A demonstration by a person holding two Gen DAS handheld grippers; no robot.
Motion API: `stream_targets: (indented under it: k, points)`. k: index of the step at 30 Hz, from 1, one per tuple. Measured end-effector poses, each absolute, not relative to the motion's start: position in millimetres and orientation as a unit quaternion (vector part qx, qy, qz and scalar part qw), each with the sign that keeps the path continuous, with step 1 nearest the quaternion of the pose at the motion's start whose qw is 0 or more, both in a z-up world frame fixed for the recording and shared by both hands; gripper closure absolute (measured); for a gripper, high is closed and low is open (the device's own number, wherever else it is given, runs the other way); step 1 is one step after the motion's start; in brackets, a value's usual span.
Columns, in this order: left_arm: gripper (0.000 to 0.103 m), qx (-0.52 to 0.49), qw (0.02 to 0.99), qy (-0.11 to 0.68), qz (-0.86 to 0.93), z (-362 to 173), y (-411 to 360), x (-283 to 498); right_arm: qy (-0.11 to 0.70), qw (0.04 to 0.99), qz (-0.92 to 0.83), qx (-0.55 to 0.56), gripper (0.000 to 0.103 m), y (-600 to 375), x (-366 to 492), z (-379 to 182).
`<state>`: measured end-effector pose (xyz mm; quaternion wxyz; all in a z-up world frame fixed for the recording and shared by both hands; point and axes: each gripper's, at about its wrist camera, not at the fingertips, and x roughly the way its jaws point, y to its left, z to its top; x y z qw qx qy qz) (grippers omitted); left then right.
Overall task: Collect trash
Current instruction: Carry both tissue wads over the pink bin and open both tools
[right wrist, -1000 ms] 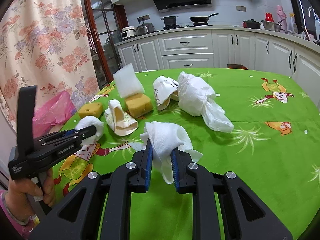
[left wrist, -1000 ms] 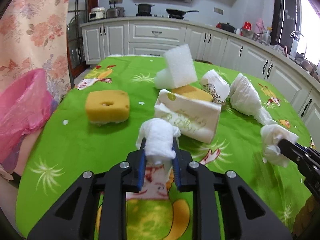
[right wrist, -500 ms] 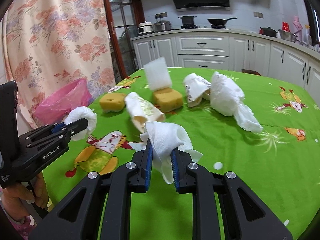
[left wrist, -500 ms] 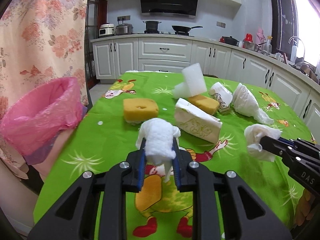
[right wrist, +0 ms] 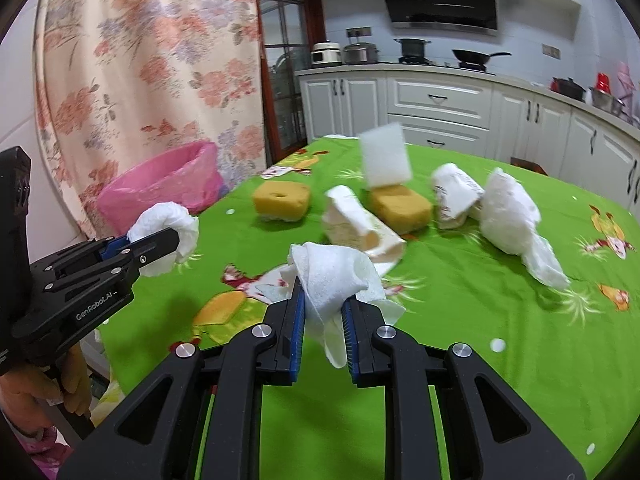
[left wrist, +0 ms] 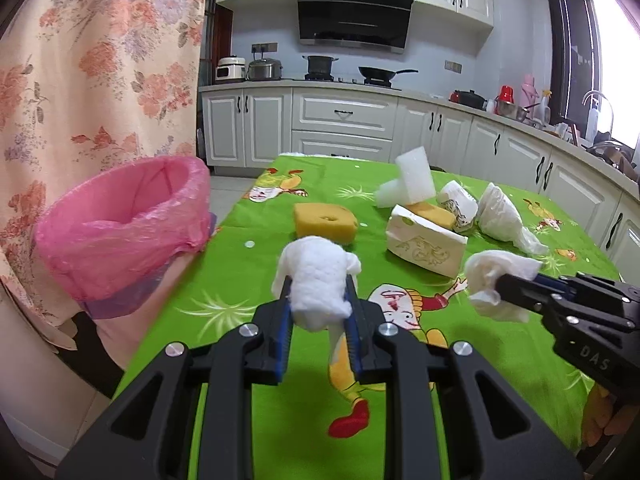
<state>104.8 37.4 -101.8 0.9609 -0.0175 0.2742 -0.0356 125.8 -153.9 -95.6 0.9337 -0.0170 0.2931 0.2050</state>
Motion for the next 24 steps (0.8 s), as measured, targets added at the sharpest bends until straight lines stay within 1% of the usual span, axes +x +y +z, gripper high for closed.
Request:
stream_targets:
  k: [13, 24]
  points:
    - [0.081, -0.011, 0.973, 0.229, -0.003, -76.1, 74.6, 80.0, 0.259, 0.927, 0.265, -0.053, 0.084, -86.8, 131.0, -63.9]
    - [0.08, -0.018, 0.98, 0.196, 0.042, -37.7, 143.7, 88.6, 0.24, 0.912, 0.329, -0.053, 0.084, -22.7, 155.4, -30.0]
